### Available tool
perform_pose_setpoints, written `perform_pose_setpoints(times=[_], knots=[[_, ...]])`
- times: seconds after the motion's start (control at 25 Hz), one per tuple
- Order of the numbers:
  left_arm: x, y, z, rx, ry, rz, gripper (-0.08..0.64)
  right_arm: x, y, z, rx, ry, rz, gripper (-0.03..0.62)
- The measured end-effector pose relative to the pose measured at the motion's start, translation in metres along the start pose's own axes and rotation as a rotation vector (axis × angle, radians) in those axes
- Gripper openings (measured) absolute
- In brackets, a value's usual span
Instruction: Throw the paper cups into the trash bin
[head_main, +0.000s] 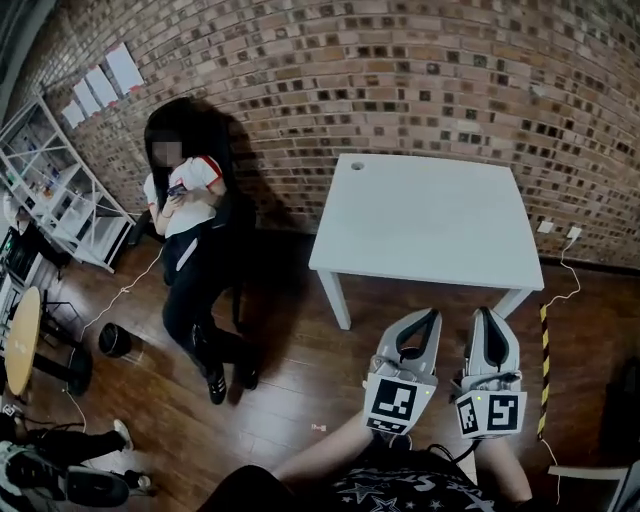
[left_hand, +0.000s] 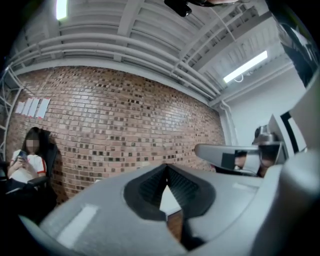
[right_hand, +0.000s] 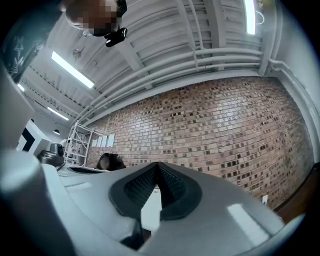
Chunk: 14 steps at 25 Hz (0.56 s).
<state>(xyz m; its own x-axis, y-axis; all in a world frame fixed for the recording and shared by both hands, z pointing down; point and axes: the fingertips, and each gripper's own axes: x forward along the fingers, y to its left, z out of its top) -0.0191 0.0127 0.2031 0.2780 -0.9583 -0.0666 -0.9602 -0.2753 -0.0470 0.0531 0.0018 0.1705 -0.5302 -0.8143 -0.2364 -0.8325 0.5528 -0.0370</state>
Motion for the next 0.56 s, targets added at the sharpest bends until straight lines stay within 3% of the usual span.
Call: perform_pose_setpoints(times=[0.32,0.56], knots=[[-0.014,0.016,-0.005,-0.001,0.004,0.021,0.005,0.005,0.022,-0.014,-0.007,0.033,0.032,0.006],[-0.024,0.043,0.0,0.007,-0.01,0.082,0.005,0.022,0.044,-0.019,-0.002,0.028,0.095,0.006]])
